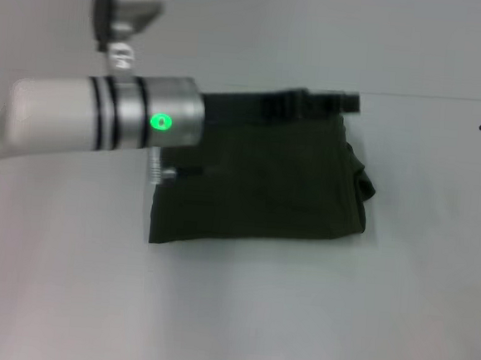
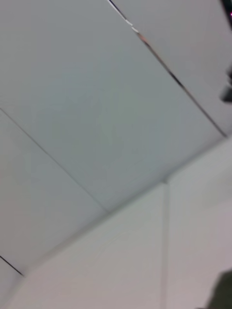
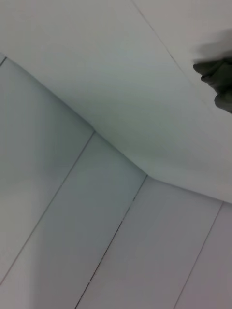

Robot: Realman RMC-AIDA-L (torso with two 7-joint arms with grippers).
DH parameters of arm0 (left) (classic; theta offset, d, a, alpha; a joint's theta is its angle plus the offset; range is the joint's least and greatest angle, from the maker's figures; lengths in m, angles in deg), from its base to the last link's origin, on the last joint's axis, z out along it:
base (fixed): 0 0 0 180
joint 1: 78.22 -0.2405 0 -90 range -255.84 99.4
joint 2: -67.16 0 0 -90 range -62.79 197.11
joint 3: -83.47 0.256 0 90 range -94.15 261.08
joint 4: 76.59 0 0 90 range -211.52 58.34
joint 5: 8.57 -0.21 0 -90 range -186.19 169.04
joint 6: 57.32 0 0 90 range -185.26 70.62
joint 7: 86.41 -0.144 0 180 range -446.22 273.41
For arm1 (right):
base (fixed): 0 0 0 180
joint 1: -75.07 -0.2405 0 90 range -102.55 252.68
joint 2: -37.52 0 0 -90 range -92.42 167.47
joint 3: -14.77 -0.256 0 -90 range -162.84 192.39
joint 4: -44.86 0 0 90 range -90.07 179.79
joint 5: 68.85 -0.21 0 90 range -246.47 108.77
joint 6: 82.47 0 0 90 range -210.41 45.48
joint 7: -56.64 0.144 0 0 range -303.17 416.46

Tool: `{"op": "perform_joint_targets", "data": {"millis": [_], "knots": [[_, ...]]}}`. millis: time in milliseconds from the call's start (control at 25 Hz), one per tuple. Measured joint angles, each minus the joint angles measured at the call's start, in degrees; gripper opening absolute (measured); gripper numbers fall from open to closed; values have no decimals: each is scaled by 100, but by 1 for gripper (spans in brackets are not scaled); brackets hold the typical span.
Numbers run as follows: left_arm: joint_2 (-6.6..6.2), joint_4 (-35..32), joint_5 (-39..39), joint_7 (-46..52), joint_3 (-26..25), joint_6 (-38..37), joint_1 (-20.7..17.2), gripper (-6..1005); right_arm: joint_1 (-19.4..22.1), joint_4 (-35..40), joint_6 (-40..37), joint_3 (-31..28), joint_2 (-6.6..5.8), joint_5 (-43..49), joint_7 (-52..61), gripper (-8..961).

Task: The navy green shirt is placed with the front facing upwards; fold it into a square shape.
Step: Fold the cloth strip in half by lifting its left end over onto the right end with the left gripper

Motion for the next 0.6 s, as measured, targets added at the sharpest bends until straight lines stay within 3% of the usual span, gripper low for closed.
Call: {"op": "perform_joint_targets", "data": {"millis": [120, 240, 440, 600], "knots": [[-25, -298, 215, 12, -428, -432, -358, 555, -20, 0, 7, 3, -41, 121, 19, 716], [-129, -347, 281, 505, -1002, -724, -693, 654, -84, 0, -5, 8, -115, 314, 50, 716], [-463, -265, 250, 1505, -1298, -1005, -1206, 799, -364, 62, -34, 8, -268, 1059, 323, 715], [-515, -287, 25, 1581, -1727, -1400, -1430, 891, -813, 114, -38, 8, -391, 1789, 689, 715]]}}
